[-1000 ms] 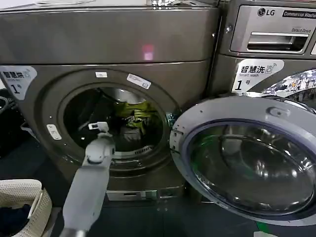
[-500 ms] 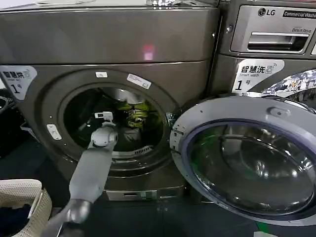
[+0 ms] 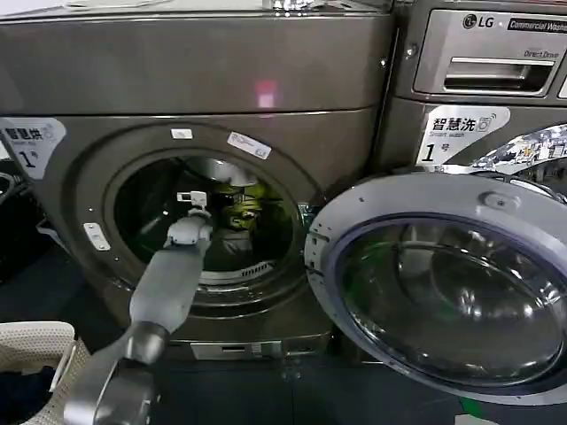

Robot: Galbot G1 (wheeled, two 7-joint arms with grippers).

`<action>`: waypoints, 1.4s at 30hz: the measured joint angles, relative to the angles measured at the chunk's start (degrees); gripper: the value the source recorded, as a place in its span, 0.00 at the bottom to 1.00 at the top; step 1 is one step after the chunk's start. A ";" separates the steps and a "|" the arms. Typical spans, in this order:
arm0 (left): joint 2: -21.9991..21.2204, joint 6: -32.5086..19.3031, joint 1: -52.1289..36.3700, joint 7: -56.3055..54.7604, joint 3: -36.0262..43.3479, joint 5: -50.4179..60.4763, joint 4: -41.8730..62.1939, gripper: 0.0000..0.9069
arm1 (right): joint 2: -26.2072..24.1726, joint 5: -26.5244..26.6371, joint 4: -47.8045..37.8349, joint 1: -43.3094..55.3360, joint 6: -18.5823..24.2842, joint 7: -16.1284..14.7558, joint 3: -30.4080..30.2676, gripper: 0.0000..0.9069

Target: Grasp the clothes from the dryer.

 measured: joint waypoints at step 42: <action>2.83 -5.46 -15.50 39.81 37.04 32.77 23.27 1.00 | 0.54 -2.85 -0.45 1.75 0.97 -0.97 -3.48 1.00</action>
